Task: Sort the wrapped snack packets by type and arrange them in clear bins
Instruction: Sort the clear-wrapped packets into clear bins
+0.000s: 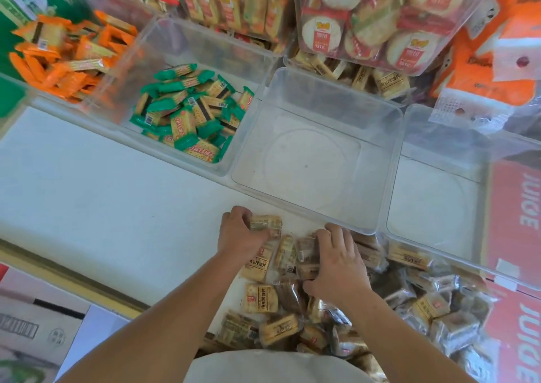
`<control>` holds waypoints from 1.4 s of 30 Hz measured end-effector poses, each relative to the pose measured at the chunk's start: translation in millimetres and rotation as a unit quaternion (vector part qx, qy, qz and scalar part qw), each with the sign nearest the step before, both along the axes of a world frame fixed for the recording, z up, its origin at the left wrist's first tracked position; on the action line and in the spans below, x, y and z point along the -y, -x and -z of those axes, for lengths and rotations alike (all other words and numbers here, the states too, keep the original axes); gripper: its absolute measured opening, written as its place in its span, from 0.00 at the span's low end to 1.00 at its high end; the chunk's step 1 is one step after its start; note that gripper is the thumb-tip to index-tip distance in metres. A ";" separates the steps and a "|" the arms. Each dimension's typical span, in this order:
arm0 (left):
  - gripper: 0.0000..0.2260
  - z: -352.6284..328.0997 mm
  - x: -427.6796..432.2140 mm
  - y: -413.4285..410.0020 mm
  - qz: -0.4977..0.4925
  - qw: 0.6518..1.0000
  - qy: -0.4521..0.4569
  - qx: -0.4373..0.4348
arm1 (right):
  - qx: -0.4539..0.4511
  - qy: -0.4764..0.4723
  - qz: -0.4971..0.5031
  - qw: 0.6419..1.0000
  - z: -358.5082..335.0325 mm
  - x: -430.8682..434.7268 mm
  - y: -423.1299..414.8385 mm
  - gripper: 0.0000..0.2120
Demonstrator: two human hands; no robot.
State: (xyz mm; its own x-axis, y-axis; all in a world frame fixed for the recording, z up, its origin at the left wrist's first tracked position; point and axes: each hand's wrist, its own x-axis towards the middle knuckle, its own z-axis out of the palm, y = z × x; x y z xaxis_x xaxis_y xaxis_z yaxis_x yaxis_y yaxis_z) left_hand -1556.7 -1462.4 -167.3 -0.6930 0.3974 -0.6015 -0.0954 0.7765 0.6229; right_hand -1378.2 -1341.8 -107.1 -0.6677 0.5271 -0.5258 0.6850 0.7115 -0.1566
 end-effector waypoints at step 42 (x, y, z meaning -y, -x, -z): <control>0.07 -145.3 -61.0 -114.0 0.046 0.959 -0.212 0.180 | -0.313 0.017 0.435 0.844 -133.1 -89.0 -99.9 0.59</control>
